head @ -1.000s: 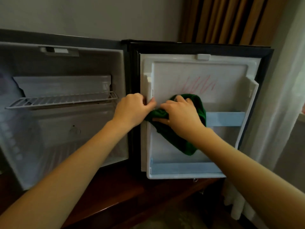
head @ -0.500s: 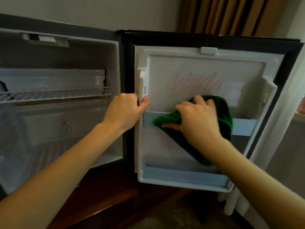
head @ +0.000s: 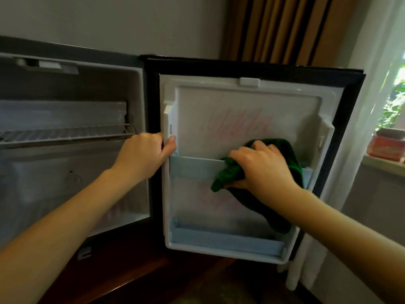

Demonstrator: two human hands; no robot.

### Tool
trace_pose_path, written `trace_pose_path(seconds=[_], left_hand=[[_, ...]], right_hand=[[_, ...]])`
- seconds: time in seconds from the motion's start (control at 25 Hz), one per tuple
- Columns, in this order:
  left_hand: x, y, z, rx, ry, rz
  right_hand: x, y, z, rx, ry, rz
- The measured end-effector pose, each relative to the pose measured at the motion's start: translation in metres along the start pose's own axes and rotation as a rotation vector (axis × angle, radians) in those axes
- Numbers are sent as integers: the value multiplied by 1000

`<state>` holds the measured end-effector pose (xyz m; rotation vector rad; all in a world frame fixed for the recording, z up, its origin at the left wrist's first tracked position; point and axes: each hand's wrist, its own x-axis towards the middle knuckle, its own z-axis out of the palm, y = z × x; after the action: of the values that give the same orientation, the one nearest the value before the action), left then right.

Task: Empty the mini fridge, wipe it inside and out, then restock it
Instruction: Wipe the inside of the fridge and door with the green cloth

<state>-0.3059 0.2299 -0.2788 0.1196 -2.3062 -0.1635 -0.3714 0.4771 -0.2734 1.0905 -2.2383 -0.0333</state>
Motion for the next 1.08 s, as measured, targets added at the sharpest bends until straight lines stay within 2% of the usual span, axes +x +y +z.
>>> trace_pose_path(seconds=[0.12, 0.2, 0.44, 0.64, 0.72, 0.8, 0.88, 1.08], left_hand=[[-2, 2, -2, -16, -8, -11], [-2, 3, -5, -18, -26, -17], [-1, 3, -4, -48, -59, 3], [-2, 8, 0, -53, -26, -14], [-2, 9, -1, -8, 18, -19], [-3, 10, -3, 31, 20, -19], [-1, 12, -3, 64, -26, -7], [-1, 14, -2, 52, -48, -19]], right_hand=[[-31, 43, -15, -39, -97, 30], [-32, 47, -19, -35, -157, 38], [-12, -4, -2, -13, 106, 187], [48, -90, 5, 40, 4, 176], [54, -99, 9, 60, 54, 141], [48, -88, 12, 51, 102, 53], [40, -65, 10, 48, 38, 0], [-8, 33, 3, -5, -122, 80]])
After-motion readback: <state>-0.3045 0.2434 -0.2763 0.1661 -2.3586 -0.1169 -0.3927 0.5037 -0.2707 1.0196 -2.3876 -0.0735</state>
